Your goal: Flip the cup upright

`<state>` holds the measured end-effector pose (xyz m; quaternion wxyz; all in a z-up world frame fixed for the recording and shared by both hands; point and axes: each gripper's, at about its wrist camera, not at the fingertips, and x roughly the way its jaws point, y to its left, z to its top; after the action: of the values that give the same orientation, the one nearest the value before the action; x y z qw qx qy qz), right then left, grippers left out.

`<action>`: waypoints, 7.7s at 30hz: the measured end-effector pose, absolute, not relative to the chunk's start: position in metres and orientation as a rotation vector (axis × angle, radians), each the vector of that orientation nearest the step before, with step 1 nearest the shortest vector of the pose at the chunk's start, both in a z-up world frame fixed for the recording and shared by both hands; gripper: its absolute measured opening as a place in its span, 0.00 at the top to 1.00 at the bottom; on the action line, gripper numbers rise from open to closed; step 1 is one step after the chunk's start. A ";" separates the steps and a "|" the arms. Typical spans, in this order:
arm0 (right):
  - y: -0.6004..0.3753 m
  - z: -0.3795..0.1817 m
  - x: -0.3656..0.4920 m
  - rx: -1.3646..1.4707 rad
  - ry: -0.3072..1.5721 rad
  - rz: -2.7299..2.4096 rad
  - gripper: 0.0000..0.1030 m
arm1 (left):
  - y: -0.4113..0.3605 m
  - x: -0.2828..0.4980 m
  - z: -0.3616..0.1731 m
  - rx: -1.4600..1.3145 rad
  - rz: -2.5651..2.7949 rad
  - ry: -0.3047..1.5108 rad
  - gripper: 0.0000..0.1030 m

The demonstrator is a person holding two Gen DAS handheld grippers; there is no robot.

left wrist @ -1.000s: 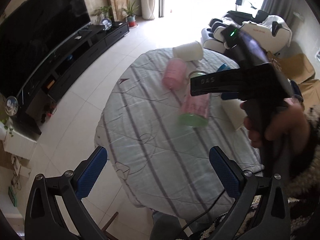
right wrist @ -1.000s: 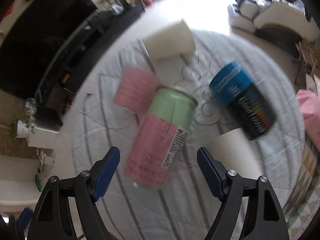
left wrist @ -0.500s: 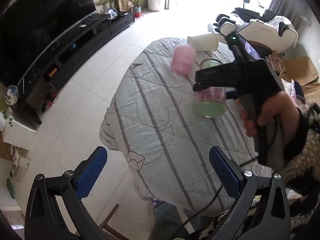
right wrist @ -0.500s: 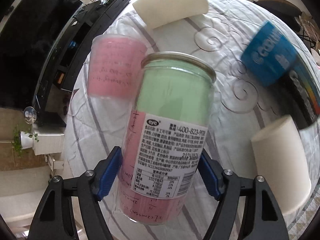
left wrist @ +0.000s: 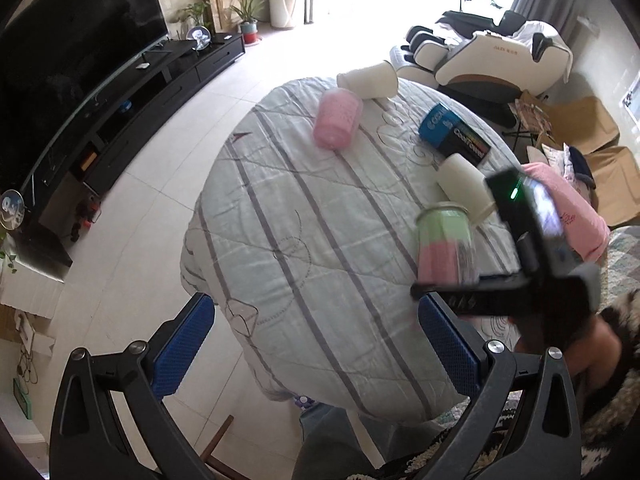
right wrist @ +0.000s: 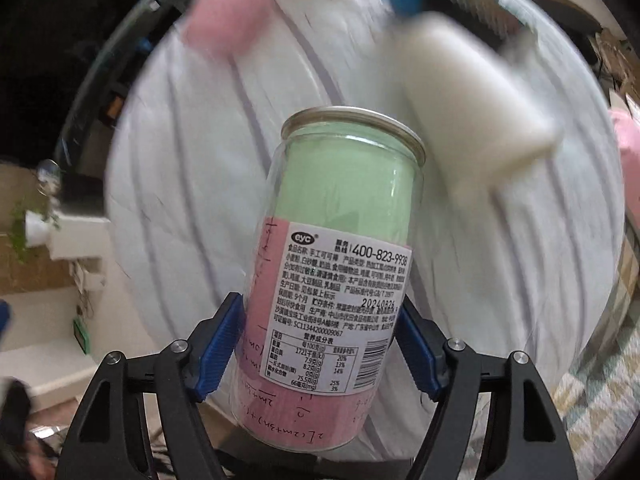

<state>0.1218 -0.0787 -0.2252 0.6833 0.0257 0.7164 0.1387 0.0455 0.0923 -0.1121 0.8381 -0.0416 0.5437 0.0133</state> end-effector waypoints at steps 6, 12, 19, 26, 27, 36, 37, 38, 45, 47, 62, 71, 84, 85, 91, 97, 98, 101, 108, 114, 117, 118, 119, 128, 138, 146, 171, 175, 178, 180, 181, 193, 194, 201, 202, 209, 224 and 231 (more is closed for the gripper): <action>-0.086 -0.240 0.112 0.101 1.637 0.319 0.29 | 0.084 0.041 -0.114 -0.082 0.037 1.156 0.00; -0.092 -0.218 0.105 0.139 1.608 0.359 0.24 | 0.074 0.038 -0.111 -0.082 0.023 1.150 0.00; -0.114 -0.180 0.113 0.206 1.545 0.357 0.24 | 0.052 0.045 -0.104 -0.070 -0.029 1.129 0.00; -0.170 -0.132 0.109 0.295 1.431 0.271 0.24 | 0.008 0.069 -0.111 -0.089 -0.153 1.142 0.00; -0.183 -0.126 0.107 0.305 1.416 0.240 0.24 | 0.002 0.073 -0.114 -0.093 -0.169 1.150 0.00; -0.270 -0.137 0.087 0.418 1.415 0.045 0.23 | -0.036 0.108 -0.184 -0.164 -0.177 1.303 0.02; -0.278 -0.145 0.085 0.433 1.434 0.029 0.23 | -0.036 0.111 -0.195 -0.172 -0.155 1.325 0.09; -0.279 -0.150 0.084 0.441 1.444 0.024 0.23 | -0.035 0.114 -0.205 -0.193 -0.140 1.354 0.17; -0.294 -0.179 0.084 0.480 1.522 0.029 0.23 | -0.025 0.118 -0.218 -0.287 -0.113 1.359 0.31; -0.291 -0.178 0.088 0.472 1.521 0.050 0.23 | -0.024 0.118 -0.214 -0.293 -0.119 1.347 0.31; -0.264 -0.151 0.127 0.461 1.363 0.159 0.23 | -0.031 0.104 -0.118 -0.147 -0.305 0.945 0.31; -0.214 -0.140 0.172 0.557 1.275 0.485 0.63 | -0.034 0.089 -0.113 -0.111 -0.371 0.929 0.31; -0.178 -0.162 0.164 0.498 1.320 0.632 0.76 | -0.028 0.101 -0.161 -0.012 -0.273 1.036 0.30; -0.178 -0.166 0.163 0.503 1.330 0.633 0.76 | -0.030 0.102 -0.166 0.011 -0.264 1.044 0.30; -0.177 -0.190 0.162 0.514 1.390 0.580 0.76 | -0.036 0.102 -0.182 0.020 -0.276 1.089 0.25; -0.181 -0.192 0.163 0.522 1.399 0.551 0.76 | -0.038 0.106 -0.182 0.020 -0.267 1.096 0.12; -0.184 -0.190 0.161 0.526 1.400 0.548 0.75 | -0.039 0.108 -0.181 0.024 -0.257 1.098 0.12; -0.189 -0.189 0.161 0.529 1.407 0.529 0.75 | -0.038 0.113 -0.182 0.019 -0.253 1.107 0.11; -0.206 -0.178 0.158 0.566 1.386 0.494 0.70 | -0.034 0.109 -0.177 -0.006 -0.254 1.118 0.07; -0.212 -0.181 0.148 0.562 1.414 0.473 0.68 | -0.028 0.103 -0.183 -0.022 -0.237 1.158 0.05; -0.219 -0.188 0.130 0.589 1.445 0.441 0.68 | -0.007 0.083 -0.176 -0.089 -0.240 1.159 0.05; -0.223 -0.190 0.120 0.605 1.454 0.444 0.68 | -0.001 0.077 -0.179 -0.103 -0.240 1.192 0.05; -0.224 -0.193 0.115 0.610 1.468 0.445 0.68 | 0.003 0.073 -0.184 -0.113 -0.239 1.223 0.05; -0.208 -0.220 0.096 0.594 1.577 0.449 0.65 | 0.000 0.062 -0.240 -0.208 -0.289 1.451 0.30; -0.191 -0.200 0.115 0.538 1.503 0.516 0.63 | 0.002 0.069 -0.197 -0.178 -0.346 1.426 0.31; -0.183 -0.184 0.148 0.451 1.457 0.582 0.63 | -0.013 0.086 -0.166 -0.076 -0.371 1.393 0.31; -0.190 -0.204 0.138 0.502 1.557 0.521 0.62 | -0.042 0.097 -0.157 -0.025 -0.359 1.395 0.11; -0.200 -0.198 0.132 0.515 1.535 0.488 0.60 | -0.042 0.092 -0.152 -0.032 -0.348 1.381 0.11; -0.210 -0.189 0.128 0.522 1.506 0.446 0.48 | -0.043 0.087 -0.144 -0.033 -0.331 1.363 0.10; -0.216 -0.179 0.124 0.505 1.480 0.415 0.39 | -0.043 0.083 -0.137 -0.037 -0.323 1.345 0.09; -0.219 -0.173 0.121 0.501 1.463 0.400 0.36 | -0.043 0.081 -0.134 -0.038 -0.316 1.335 0.09; -0.233 -0.086 0.084 0.282 1.260 0.285 0.22 | -0.044 0.034 -0.073 -0.067 -0.165 1.168 0.08; -0.233 -0.082 0.079 0.269 1.249 0.279 0.22 | -0.042 0.031 -0.068 -0.071 -0.157 1.154 0.08; -0.219 -0.052 0.037 0.228 1.159 0.221 0.22 | -0.024 0.004 -0.045 -0.009 -0.120 1.067 0.08; -0.217 -0.050 0.030 0.229 1.147 0.207 0.22 | -0.018 -0.001 -0.043 -0.006 -0.126 1.060 0.08; -0.201 -0.039 -0.011 0.245 1.102 0.130 0.21 | 0.001 -0.023 -0.040 0.015 -0.163 1.044 0.08; -0.201 -0.040 -0.026 0.261 1.096 0.137 0.21 | -0.005 -0.036 -0.039 0.033 -0.171 0.987 0.08; -0.202 -0.036 -0.025 0.259 1.082 0.138 0.21 | -0.009 -0.034 -0.036 0.049 -0.148 0.965 0.08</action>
<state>-0.0248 -0.2025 -0.0362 0.8470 0.1228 0.5130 0.0653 -0.0338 -0.0086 -0.0360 0.8830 0.0234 0.4634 -0.0710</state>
